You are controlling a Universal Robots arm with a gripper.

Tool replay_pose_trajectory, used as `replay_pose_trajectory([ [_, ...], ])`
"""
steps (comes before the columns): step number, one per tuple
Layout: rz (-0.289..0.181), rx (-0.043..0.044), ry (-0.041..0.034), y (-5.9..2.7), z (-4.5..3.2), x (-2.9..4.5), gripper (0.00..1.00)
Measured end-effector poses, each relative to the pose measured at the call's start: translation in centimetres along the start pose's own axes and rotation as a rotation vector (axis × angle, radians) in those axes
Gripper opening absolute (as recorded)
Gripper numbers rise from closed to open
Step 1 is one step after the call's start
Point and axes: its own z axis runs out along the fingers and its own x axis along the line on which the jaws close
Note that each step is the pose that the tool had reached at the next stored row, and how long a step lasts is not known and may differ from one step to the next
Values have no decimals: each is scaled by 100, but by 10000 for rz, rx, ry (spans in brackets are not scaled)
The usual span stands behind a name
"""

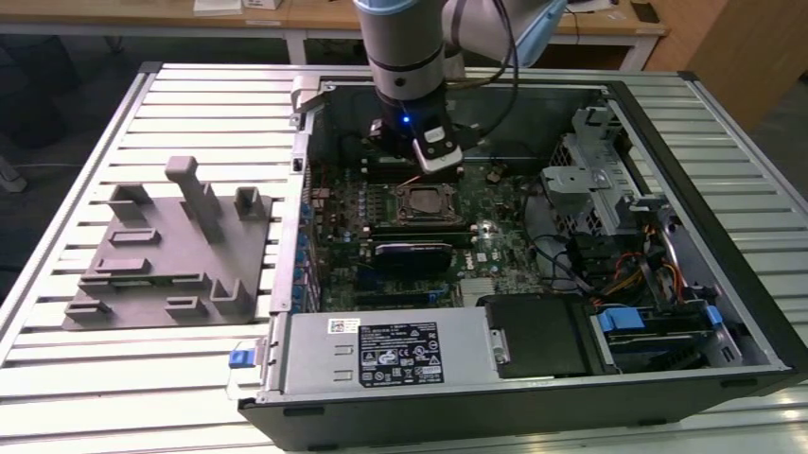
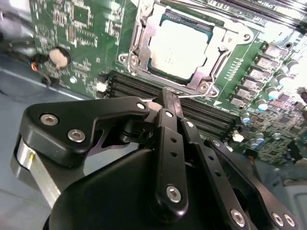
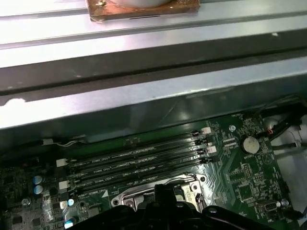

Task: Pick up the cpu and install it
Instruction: 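Install the first cpu locking lever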

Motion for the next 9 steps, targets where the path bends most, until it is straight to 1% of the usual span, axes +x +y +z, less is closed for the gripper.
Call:
replay_pose_trajectory([
  [4,614,80,-153,-6,24,3,11],
  [9,1127,150,-280,-11,52,4,11],
])
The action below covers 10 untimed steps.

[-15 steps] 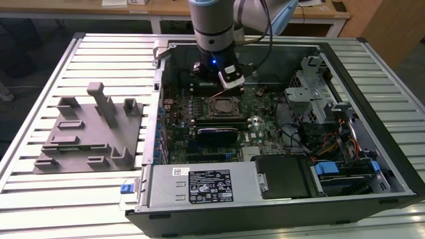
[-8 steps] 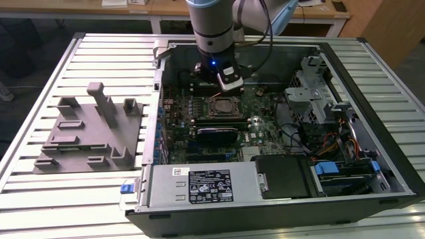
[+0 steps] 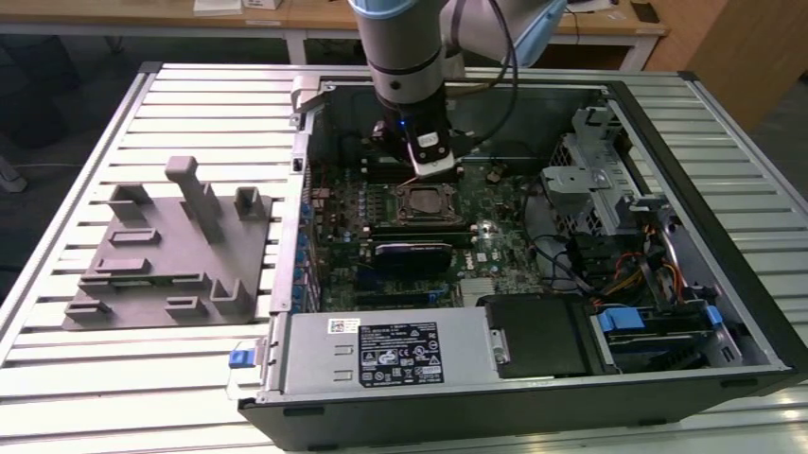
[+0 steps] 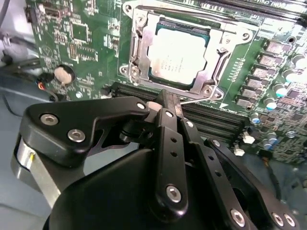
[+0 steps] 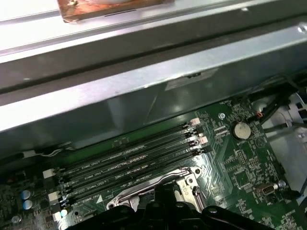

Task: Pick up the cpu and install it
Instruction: 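Install the first cpu locking lever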

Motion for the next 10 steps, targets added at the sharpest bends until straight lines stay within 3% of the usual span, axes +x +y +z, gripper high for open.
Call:
replay_pose_trajectory([
  [3,213,28,-53,10,13,1,11],
  [10,246,30,-61,62,36,24,11],
])
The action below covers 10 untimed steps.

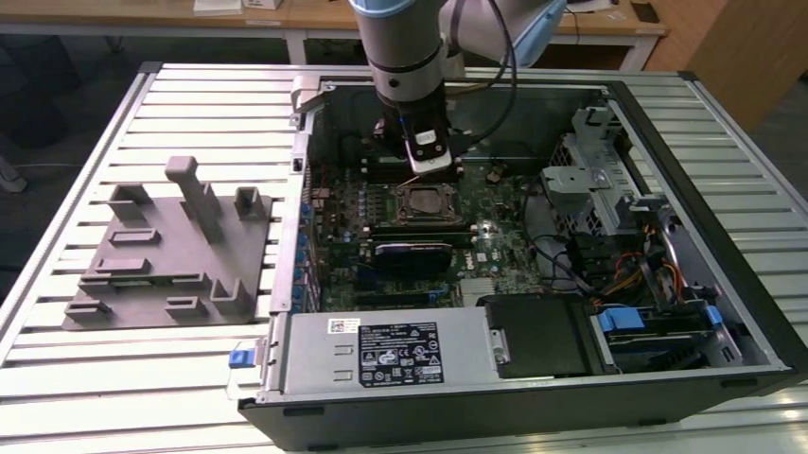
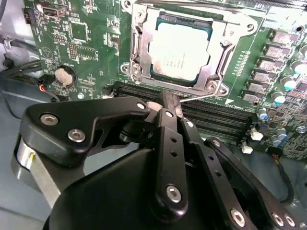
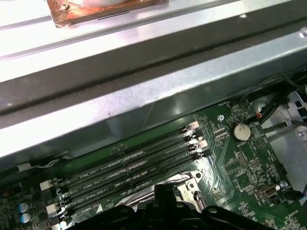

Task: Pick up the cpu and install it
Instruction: 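Install the first cpu locking lever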

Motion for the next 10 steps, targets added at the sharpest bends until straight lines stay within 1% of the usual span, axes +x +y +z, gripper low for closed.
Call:
replay_pose_trajectory([
  [6,1,4,1,1,31,7,11],
  [10,1,3,0,17,48,16,11],
])
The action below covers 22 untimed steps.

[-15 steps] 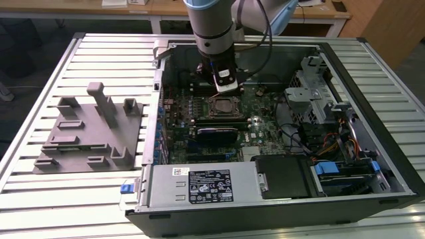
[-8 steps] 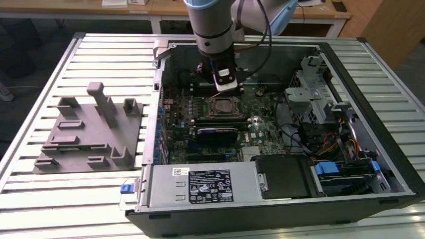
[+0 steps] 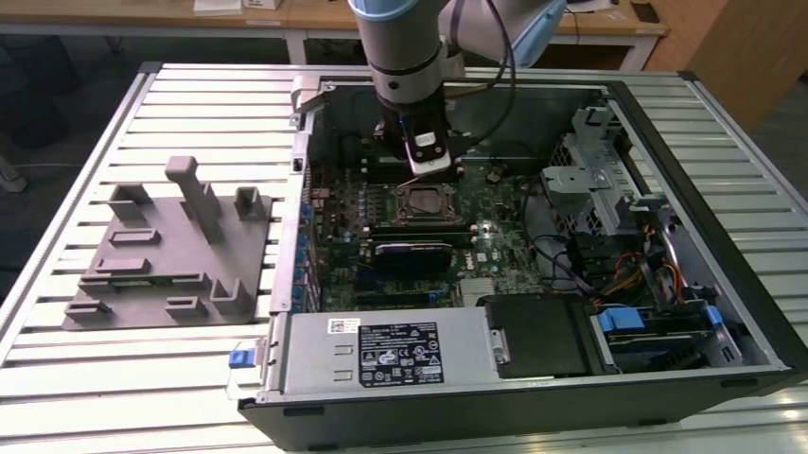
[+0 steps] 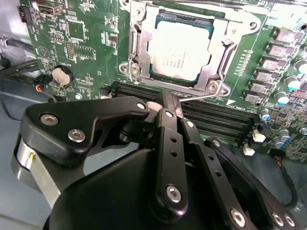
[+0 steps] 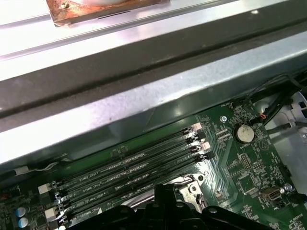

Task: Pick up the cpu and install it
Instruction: 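Install the first cpu locking lever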

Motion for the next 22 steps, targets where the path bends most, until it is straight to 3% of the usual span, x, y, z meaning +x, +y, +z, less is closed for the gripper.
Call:
replay_pose_trajectory([
  [22,2,-24,-10,21,86,2,11],
])
